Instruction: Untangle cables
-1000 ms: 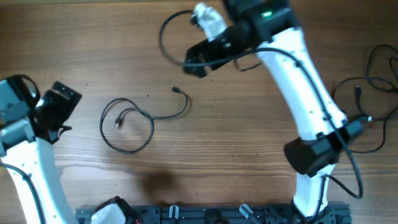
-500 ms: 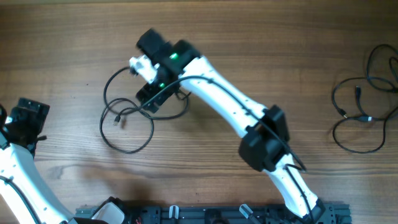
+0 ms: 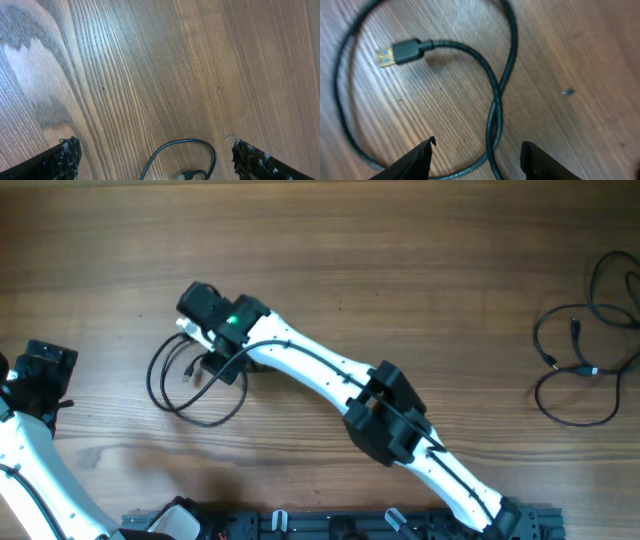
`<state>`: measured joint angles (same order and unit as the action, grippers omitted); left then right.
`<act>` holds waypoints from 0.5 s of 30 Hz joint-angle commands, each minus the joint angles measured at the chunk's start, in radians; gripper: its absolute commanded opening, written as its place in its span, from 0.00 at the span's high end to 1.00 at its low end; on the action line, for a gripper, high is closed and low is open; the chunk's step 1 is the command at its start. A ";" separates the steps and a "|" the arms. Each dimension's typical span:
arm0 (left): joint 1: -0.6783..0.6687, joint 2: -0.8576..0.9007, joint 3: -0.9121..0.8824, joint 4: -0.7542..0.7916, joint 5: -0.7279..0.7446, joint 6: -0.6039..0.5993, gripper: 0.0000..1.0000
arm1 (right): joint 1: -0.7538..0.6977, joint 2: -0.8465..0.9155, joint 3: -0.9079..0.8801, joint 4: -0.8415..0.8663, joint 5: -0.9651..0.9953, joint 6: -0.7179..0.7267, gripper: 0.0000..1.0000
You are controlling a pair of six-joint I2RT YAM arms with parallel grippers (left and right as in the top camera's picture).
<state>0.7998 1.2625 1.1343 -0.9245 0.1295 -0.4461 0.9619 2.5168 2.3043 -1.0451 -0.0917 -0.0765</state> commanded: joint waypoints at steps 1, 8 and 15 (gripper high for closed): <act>0.005 0.000 0.001 -0.002 0.008 0.024 0.00 | 0.008 0.048 -0.014 0.015 0.074 -0.002 0.44; 0.005 0.000 0.001 -0.001 0.008 0.024 0.00 | 0.008 0.098 -0.016 0.034 0.113 -0.002 0.50; 0.003 0.000 0.001 -0.001 0.009 0.023 0.00 | 0.008 0.100 -0.023 0.036 0.122 0.009 0.87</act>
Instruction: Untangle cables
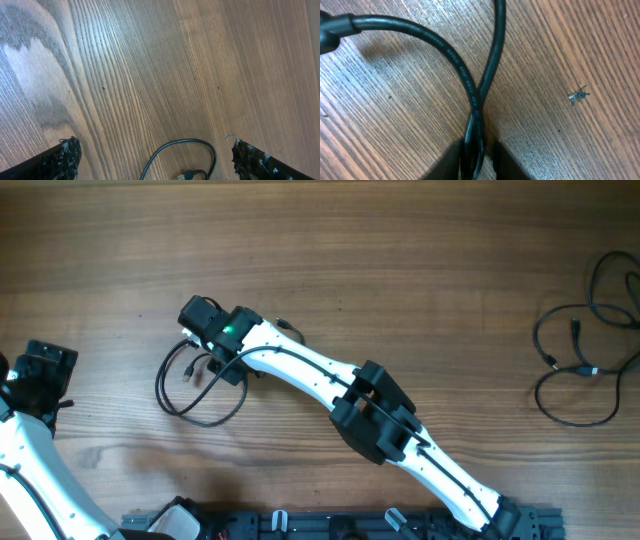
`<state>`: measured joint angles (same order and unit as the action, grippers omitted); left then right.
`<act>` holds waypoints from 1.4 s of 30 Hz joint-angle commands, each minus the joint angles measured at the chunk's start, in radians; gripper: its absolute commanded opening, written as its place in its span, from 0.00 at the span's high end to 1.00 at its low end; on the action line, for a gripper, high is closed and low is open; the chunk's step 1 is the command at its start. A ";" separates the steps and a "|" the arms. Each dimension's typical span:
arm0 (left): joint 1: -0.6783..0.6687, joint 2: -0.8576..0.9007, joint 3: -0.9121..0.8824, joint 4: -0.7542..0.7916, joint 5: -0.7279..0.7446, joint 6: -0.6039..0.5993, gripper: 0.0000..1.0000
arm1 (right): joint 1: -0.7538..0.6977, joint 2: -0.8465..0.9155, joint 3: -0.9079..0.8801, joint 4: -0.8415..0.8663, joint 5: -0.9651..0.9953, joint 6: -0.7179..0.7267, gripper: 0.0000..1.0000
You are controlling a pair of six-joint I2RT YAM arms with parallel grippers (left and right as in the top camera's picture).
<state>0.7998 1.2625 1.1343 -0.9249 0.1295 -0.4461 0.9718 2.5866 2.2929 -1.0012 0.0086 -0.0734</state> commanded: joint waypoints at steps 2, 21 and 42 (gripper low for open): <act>0.003 0.000 0.001 -0.001 0.009 0.023 0.00 | -0.003 0.030 -0.011 -0.021 0.022 0.007 0.96; -0.124 0.001 -0.002 -0.024 0.174 0.024 0.02 | -0.779 -0.573 0.006 -0.179 -0.010 0.234 0.96; -1.046 0.001 -0.002 0.100 0.033 0.038 0.00 | -1.535 -0.495 0.002 -0.332 -0.047 0.387 0.11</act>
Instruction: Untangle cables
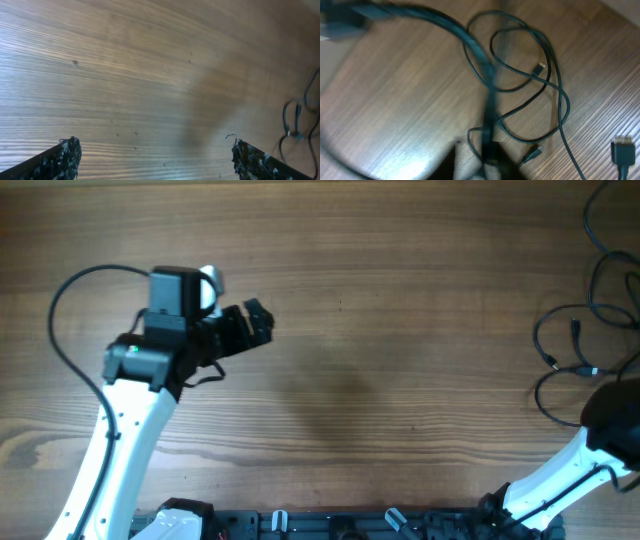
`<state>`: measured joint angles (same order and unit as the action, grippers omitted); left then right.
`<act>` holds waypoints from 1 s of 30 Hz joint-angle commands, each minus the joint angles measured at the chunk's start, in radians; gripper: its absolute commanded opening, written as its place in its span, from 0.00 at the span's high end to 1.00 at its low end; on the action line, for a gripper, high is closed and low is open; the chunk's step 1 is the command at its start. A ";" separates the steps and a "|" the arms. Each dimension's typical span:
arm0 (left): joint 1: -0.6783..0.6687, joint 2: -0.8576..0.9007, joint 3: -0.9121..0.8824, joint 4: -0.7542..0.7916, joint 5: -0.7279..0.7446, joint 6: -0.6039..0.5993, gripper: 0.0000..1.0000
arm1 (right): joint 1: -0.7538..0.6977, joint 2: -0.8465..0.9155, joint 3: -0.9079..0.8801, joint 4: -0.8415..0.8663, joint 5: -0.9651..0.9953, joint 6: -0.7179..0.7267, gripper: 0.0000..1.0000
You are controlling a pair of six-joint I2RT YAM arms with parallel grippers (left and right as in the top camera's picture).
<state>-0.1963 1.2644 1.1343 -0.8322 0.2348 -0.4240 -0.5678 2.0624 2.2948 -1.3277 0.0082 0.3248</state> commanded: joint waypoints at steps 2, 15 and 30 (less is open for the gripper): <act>-0.066 -0.001 -0.002 0.008 -0.080 0.016 0.00 | 0.012 0.023 0.001 -0.008 -0.092 -0.011 0.04; -0.068 -0.001 -0.002 0.006 -0.079 0.016 0.00 | 0.248 -0.102 0.002 -0.105 -0.387 -0.303 0.01; -0.068 -0.001 -0.002 0.006 -0.079 0.016 0.00 | 0.582 -0.358 0.002 -0.267 -0.252 -0.098 0.00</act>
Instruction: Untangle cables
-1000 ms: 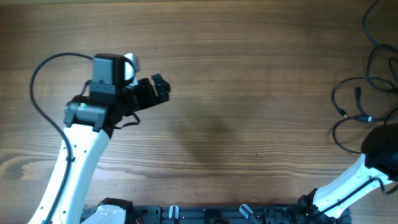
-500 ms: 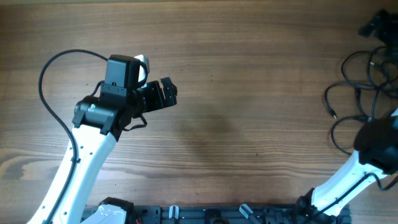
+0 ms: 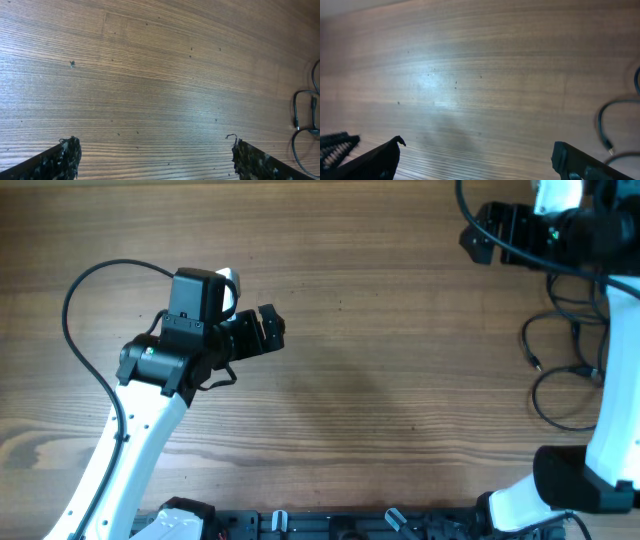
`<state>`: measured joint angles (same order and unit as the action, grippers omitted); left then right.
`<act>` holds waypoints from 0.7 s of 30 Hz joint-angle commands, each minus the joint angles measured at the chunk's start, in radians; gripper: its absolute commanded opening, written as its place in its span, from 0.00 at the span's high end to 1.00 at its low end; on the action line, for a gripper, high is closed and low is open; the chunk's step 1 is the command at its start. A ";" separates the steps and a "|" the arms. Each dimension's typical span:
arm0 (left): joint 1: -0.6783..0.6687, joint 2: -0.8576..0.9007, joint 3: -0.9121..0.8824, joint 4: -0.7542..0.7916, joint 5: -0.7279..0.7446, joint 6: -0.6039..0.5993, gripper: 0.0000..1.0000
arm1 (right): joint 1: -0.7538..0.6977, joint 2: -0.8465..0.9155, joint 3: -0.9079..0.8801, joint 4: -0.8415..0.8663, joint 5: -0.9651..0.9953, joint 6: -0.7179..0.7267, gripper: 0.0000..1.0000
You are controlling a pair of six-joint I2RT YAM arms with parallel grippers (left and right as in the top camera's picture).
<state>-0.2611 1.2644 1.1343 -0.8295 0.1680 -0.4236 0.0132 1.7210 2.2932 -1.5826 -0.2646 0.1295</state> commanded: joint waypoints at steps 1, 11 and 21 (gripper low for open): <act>-0.003 -0.001 -0.002 0.003 -0.013 0.016 0.00 | 0.001 -0.016 0.003 -0.014 0.021 0.114 0.00; -0.003 -0.001 -0.002 0.003 -0.013 0.016 0.00 | 0.001 -0.017 0.003 -0.010 0.019 0.062 0.00; -0.003 -0.001 -0.002 0.003 -0.013 0.016 0.00 | 0.001 -0.038 0.003 0.090 -0.023 -0.135 0.00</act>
<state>-0.2611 1.2644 1.1343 -0.8291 0.1680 -0.4236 0.0135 1.7092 2.2929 -1.5528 -0.2695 0.0849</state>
